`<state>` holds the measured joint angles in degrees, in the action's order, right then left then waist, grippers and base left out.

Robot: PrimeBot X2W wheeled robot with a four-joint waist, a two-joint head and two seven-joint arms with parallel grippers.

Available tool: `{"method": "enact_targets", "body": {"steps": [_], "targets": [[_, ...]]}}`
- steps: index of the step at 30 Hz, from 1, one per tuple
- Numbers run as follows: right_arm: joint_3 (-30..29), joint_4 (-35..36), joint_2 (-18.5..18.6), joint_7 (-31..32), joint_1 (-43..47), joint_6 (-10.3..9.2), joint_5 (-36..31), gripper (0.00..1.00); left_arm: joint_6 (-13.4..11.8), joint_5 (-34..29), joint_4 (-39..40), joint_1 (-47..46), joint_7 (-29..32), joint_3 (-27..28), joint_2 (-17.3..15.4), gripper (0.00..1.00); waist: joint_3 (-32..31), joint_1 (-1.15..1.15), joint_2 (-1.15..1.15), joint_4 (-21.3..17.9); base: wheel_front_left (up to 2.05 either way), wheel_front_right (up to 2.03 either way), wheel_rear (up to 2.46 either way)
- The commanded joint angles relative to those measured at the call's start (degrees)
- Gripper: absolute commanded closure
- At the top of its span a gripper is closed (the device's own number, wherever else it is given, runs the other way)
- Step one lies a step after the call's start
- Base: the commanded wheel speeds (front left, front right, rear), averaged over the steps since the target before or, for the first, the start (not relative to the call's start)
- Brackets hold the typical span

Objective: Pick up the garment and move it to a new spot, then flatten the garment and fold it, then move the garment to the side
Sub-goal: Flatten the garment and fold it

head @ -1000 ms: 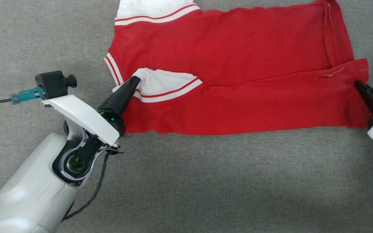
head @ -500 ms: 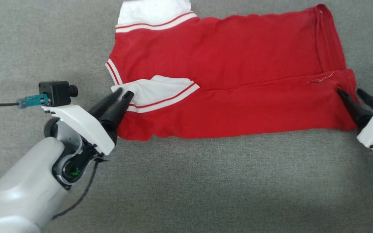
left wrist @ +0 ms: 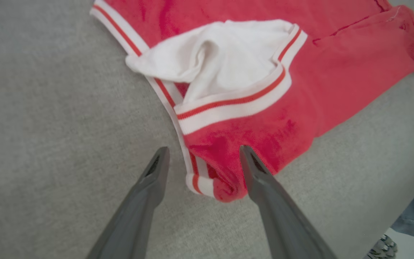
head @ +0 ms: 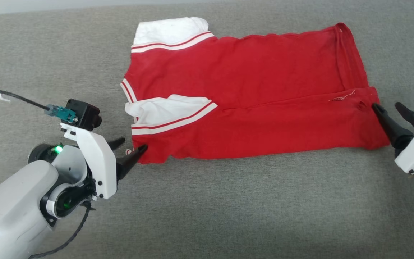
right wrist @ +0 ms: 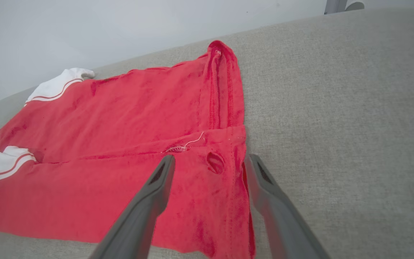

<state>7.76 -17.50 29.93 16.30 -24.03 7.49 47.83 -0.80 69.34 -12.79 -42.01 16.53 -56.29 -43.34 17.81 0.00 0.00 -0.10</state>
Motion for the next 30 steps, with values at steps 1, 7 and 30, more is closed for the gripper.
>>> {"method": "enact_targets", "body": {"steps": [1,7,30], "targets": [[0.17,0.53,-0.36,0.19,0.24,0.0,-0.13,0.0,-1.3,1.86,0.89,0.44,1.72,0.25,-0.04,0.0,0.33,0.0,0.0,-0.47,0.0,0.0,0.0],[0.4,1.83,-0.61,0.67,0.09,0.0,0.42,0.0,-3.84,5.76,1.98,0.5,9.19,-0.6,-0.35,0.0,1.57,0.0,0.0,-2.11,0.0,0.0,0.0],[10.66,-2.73,4.55,15.15,-6.81,0.0,-3.53,0.0,-1.36,4.31,-4.7,-2.25,8.27,-1.83,5.29,1.0,3.41,0.0,0.0,-1.04,0.0,0.0,0.0]]}}
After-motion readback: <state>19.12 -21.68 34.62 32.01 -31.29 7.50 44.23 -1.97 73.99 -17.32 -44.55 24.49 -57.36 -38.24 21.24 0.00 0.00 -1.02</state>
